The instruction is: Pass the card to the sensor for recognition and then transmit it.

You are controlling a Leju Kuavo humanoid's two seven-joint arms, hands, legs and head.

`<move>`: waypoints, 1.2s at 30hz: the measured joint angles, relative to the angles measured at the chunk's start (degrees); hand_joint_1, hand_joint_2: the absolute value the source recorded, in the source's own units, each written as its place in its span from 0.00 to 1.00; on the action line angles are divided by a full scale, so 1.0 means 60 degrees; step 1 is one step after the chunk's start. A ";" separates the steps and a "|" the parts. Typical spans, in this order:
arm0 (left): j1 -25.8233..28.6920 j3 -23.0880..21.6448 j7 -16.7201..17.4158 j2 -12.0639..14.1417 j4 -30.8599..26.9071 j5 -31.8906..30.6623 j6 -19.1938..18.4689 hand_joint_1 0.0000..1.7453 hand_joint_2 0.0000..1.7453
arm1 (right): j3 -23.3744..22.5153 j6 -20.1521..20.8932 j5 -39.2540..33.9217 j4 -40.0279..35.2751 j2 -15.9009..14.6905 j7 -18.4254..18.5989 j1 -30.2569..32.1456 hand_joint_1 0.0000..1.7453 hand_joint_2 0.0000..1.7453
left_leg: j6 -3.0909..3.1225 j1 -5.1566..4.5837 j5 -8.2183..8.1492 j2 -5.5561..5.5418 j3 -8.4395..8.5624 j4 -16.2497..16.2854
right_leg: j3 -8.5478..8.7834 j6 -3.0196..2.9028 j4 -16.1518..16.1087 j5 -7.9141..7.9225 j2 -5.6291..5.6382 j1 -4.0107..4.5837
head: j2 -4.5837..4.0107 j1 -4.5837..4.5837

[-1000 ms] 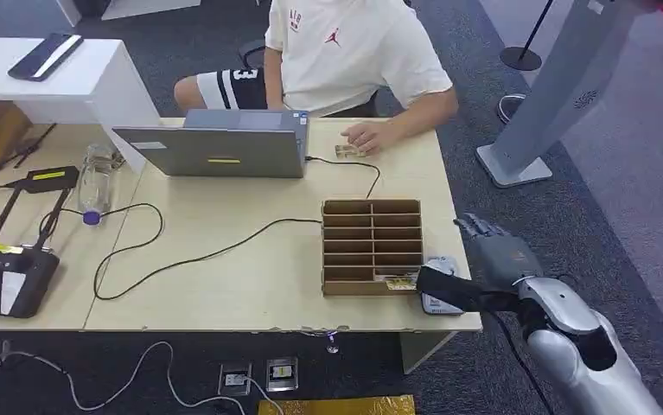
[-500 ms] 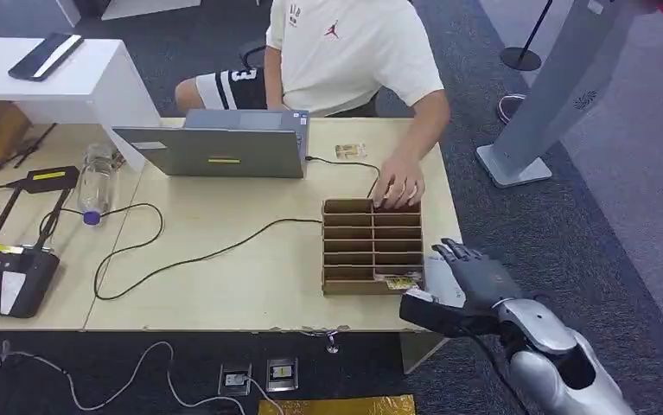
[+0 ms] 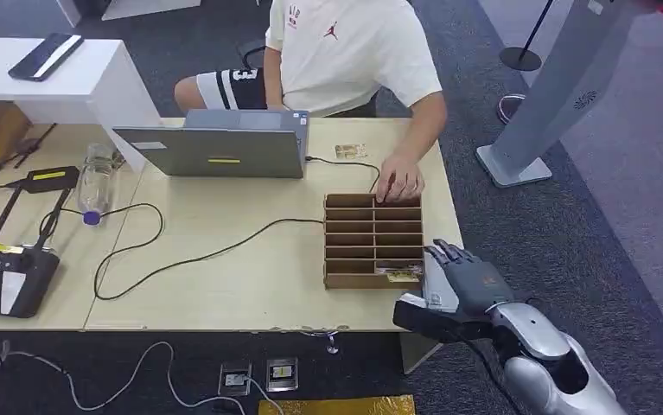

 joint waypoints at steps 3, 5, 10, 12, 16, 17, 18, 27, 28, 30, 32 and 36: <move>-0.0001 -0.0004 0.0000 -0.0011 0.0000 0.0025 0.0004 0.00 0.00 | 0.0080 -0.0480 0.0145 0.0000 0.0033 -0.0127 -0.0002 0.00 1.00 | 0.0000 0.0000 0.0000 0.0000 0.0000 0.0000 | 0.0000 0.0000 0.0000 0.0000 0.0000 0.0000 | 0.0000 0.0000; -0.0001 -0.0007 0.0000 -0.0015 0.0000 0.0025 0.0004 0.00 0.00 | 0.0146 -0.0703 0.0204 0.0000 0.0051 -0.0211 0.0000 0.00 1.00 | 0.0000 0.0000 0.0000 0.0000 0.0000 0.0000 | -0.0001 0.0000 0.0000 0.0000 0.0000 0.0000 | 0.0000 0.0000; -0.0004 -0.0007 0.0000 -0.0018 0.0000 0.0025 0.0029 0.00 0.00 | 0.0255 -0.1106 0.0371 0.0000 0.0175 -0.0310 0.0001 0.00 1.00 | 0.0000 0.0000 0.0000 0.0000 0.0000 0.0000 | -0.0001 0.0000 0.0000 0.0000 0.0000 0.0000 | 0.0000 0.0000; -0.0006 -0.0007 0.0000 -0.0022 0.0000 0.0025 0.0029 0.00 0.00 | 0.0317 -0.1299 0.0498 0.0029 0.0251 -0.0306 0.0002 0.00 1.00 | 0.0000 0.0001 0.0000 0.0000 0.0000 0.0000 | -0.0001 0.0000 0.0000 0.0000 0.0000 0.0001 | 0.0000 0.0000; -0.0008 -0.0007 0.0000 -0.0033 0.0000 0.0025 0.0051 0.00 0.00 | 0.0430 -0.1846 0.0728 0.0156 0.0375 -0.0422 -0.0003 0.00 1.00 | 0.0000 0.0001 0.0000 0.0000 -0.0001 0.0000 | 0.0000 0.0000 0.0001 0.0000 -0.0001 0.0001 | 0.0000 0.0000; -0.0007 -0.0007 0.0000 -0.0036 0.0000 0.0025 0.0051 0.00 0.00 | 0.0452 -0.1967 0.0743 0.0204 0.0412 -0.0477 -0.0010 0.00 1.00 | 0.0000 0.0001 0.0000 0.0000 -0.0002 0.0000 | 0.0001 0.0000 0.0001 0.0000 -0.0001 0.0001 | 0.0000 0.0004; -0.0007 -0.0007 0.0000 -0.0036 0.0000 0.0025 0.0054 0.00 0.00 | 0.0480 -0.2108 0.0743 0.0291 0.0455 -0.0542 -0.0025 0.00 1.00 | 0.0000 0.0001 0.0000 -0.0001 -0.0002 0.0000 | 0.0001 0.0000 0.0001 0.0000 -0.0001 0.0001 | 0.0000 0.0000; -0.0004 -0.0007 0.0000 -0.0051 0.0000 0.0033 0.0160 0.00 0.00 | 0.0703 -0.2669 0.0801 0.0936 0.0736 -0.0820 -0.0060 0.00 1.00 | 0.0000 0.0000 0.0000 -0.0001 -0.0005 0.0000 | -0.0001 0.0000 0.0001 0.0000 -0.0002 0.0000 | 0.0000 0.0000; -0.0004 -0.0007 -0.0004 -0.0051 0.0000 0.0040 0.0200 0.00 0.00 | 0.0725 -0.2713 0.0794 0.0998 0.0754 -0.0830 -0.0072 0.00 1.00 | 0.0000 0.0000 0.0000 -0.0001 -0.0005 0.0000 | 0.0000 0.0000 0.0001 0.0000 -0.0002 0.0000 | 0.0000 0.0000; -0.0003 -0.0007 -0.0033 -0.0051 0.0000 0.0058 0.0237 0.00 0.00 | 0.0801 -0.2819 0.0754 0.1140 0.0794 -0.0849 -0.0103 0.00 1.00 | 0.0000 0.0001 0.0000 -0.0001 -0.0005 0.0000 | 0.0000 0.0000 0.0001 0.0000 -0.0002 0.0000 | 0.0000 0.0000; -0.0003 -0.0007 -0.0047 -0.0051 0.0000 0.0058 0.0255 0.00 0.00 | 0.0841 -0.2873 0.0729 0.1256 0.0830 -0.0918 -0.0136 0.00 1.00 | 0.0000 0.0001 0.0000 -0.0001 -0.0005 -0.0001 | 0.0000 0.0000 0.0001 0.0000 -0.0002 0.0001 | 0.0000 0.0000; -0.0005 -0.0007 -0.0051 -0.0051 0.0000 0.0062 0.0277 0.00 0.00 | 0.0900 -0.2968 0.0528 0.1647 0.0882 -0.1268 -0.0352 0.00 1.00 | 0.0000 0.0001 0.0000 -0.0001 -0.0004 -0.0001 | 0.0000 0.0000 0.0002 0.0000 -0.0001 0.0000 | 0.0000 0.0000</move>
